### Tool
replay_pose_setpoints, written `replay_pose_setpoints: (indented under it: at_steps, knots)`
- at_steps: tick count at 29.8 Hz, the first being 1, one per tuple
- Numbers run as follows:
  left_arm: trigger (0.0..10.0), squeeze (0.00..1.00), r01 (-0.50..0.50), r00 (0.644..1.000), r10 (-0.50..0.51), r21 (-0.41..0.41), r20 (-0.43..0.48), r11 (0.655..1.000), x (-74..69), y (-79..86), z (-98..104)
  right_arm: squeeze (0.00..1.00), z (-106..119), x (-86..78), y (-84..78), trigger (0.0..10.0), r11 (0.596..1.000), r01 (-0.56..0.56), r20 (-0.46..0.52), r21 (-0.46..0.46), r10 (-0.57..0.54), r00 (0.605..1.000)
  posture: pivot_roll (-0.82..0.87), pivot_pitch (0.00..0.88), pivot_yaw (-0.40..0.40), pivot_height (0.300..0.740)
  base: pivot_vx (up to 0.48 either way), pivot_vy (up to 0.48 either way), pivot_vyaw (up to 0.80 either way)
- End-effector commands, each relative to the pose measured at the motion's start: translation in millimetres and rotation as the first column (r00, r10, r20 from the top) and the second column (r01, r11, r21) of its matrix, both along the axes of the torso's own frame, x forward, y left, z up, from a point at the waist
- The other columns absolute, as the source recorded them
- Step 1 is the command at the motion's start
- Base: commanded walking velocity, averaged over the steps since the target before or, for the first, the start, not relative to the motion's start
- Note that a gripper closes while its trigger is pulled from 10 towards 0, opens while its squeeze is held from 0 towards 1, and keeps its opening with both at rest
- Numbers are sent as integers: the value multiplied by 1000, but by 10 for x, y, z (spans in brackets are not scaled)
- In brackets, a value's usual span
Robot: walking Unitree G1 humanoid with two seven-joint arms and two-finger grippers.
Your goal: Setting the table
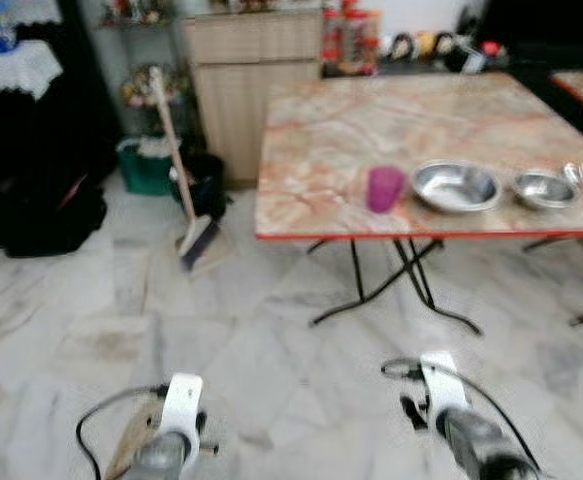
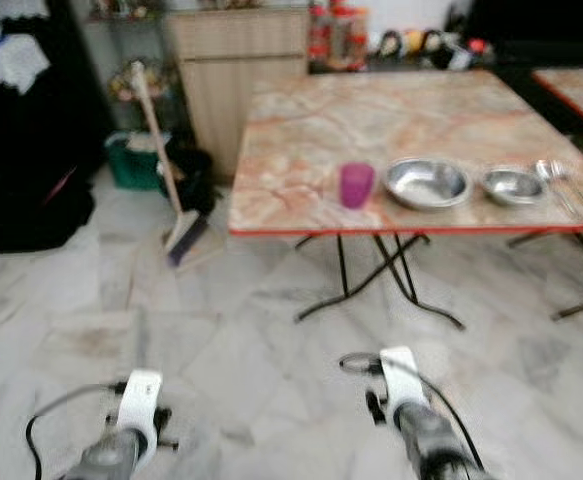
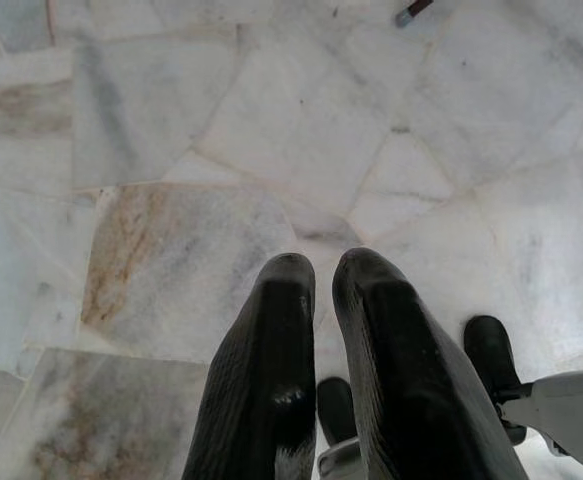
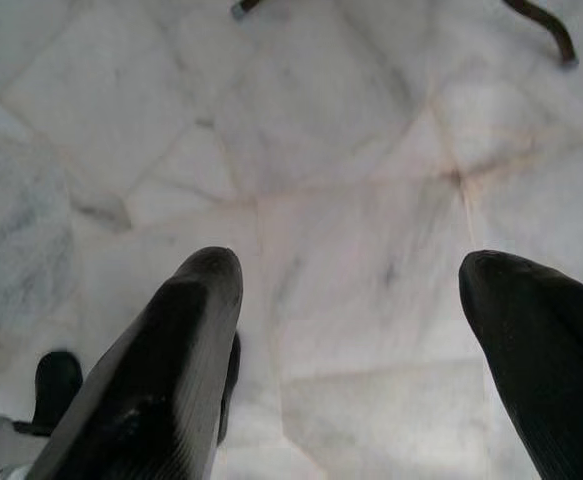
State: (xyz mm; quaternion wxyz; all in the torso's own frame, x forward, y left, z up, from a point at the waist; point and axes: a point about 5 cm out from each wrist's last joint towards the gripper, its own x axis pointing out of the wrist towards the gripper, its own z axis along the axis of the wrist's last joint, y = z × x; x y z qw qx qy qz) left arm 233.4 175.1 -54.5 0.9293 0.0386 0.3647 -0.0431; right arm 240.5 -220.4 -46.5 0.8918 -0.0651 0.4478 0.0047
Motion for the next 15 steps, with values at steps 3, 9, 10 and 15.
replay_pose_setpoints:
  at_steps: [3, 9, 10, 15]
  knots:
    - [10000, 0, 8, 1000, -7, 18, -18, 1000, -32, 42, -19, 0, 51, 81, 37, 10000, 1000, -7, 30, 20, 6, 1000, -62, 0, 41, 740, 0, 0, 0]
    - [10000, 0, 28, 999, -27, 40, -25, 999, -35, 52, -22, 0, 45, 75, 48, 10000, 1000, -6, 32, 30, 5, 999, -62, 0, 43, 740, 0, -42, 0]
    - [10000, 0, 26, 999, -25, 40, -26, 999, -38, 53, -24, 0, 44, 74, 49, 10000, 1000, -6, 32, 30, 5, 999, -63, 0, 43, 740, 0, -251, 0]
    - [10000, 0, 30, 999, -28, 40, -29, 999, -43, 53, -27, 0, 41, 70, 48, 10000, 1000, -8, 29, 30, 7, 1000, -66, 0, 44, 740, 0, -253, 0]
